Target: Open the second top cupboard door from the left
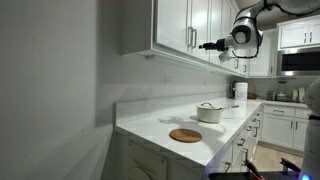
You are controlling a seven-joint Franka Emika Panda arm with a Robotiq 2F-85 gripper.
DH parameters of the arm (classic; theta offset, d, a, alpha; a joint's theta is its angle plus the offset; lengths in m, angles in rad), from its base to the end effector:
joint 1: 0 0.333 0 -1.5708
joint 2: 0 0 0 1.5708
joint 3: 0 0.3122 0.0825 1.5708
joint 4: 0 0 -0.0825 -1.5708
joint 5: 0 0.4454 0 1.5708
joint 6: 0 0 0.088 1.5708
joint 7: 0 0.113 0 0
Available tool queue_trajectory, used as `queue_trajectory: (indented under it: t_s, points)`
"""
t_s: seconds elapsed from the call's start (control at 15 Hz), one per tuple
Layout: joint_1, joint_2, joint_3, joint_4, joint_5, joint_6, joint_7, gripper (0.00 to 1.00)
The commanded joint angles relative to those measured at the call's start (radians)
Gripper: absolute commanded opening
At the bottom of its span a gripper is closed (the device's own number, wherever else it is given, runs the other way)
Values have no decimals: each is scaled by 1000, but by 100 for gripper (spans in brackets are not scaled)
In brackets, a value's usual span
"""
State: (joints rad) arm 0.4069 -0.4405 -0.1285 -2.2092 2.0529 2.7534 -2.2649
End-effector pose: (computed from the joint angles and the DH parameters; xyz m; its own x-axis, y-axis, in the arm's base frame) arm 0.5188 0.1043 0.5953 -0.0772 0.0961 0.9924 0.5863 -0.8006 0.1231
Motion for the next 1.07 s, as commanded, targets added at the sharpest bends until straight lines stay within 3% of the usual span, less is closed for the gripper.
queue_trajectory:
  t_s: [0.0, 0.47, 1.0]
  points:
    - [-9, 123, 4, 134, 55, -11, -54, 100]
    - [-8, 249, 4, 315, 60, 20, -42, 100]
    - [-26, 333, 0, 441, 100, 33, -67, 100]
